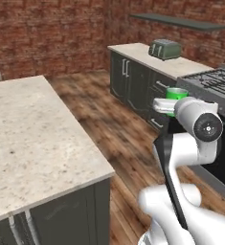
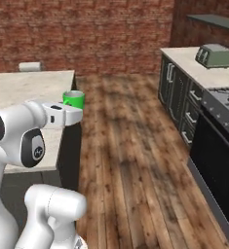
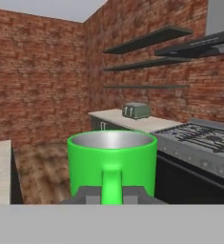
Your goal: Open the cabinet directly in front. Then move the liquor and the mug to the dining counter with the jar on it.
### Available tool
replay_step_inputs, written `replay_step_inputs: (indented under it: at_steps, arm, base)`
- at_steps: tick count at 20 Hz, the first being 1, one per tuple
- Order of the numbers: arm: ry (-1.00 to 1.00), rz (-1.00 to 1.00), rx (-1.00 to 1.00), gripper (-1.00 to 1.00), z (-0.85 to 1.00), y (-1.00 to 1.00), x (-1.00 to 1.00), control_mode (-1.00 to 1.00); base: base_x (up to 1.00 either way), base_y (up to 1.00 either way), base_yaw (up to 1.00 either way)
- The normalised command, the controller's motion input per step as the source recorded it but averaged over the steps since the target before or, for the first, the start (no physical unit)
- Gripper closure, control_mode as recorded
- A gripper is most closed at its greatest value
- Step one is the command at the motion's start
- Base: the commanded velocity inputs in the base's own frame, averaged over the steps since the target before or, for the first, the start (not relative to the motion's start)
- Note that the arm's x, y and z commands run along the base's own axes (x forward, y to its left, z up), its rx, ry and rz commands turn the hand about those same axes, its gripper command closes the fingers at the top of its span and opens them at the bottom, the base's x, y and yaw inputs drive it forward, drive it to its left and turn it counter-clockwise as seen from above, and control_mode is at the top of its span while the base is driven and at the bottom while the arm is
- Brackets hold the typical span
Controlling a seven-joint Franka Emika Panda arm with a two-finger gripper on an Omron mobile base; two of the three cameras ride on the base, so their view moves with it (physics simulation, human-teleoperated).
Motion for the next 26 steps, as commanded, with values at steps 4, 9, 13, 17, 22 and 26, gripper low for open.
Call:
replay_step_inputs:
  at_steps: [4,9,13,17,22,26]
  arm:
    - [0.00,0.00,0.00,1.00,0.00,0.00,0.00,1.00]
    - [0.00,0.00,0.00,1.00,0.00,0.00,0.00,1.00]
    - [0.00,0.00,0.00,1.00,0.00,0.00,0.00,1.00]
    - [0.00,0.00,0.00,1.00,0.00,0.00,0.00,1.00]
    - [0.00,0.00,0.00,1.00,0.00,0.00,0.00,1.00]
    - [0.00,0.00,0.00,1.00,0.00,0.00,0.00,1.00]
  base:
    - [-0.31,0.39,0.33]
    - [-0.28,0.89,0.26]
    - [-0.44,1.00,0.25]
    - [-0.04,0.62,0.17]
    - [0.03,0.22,0.09]
    - [0.27,0.25,0.07]
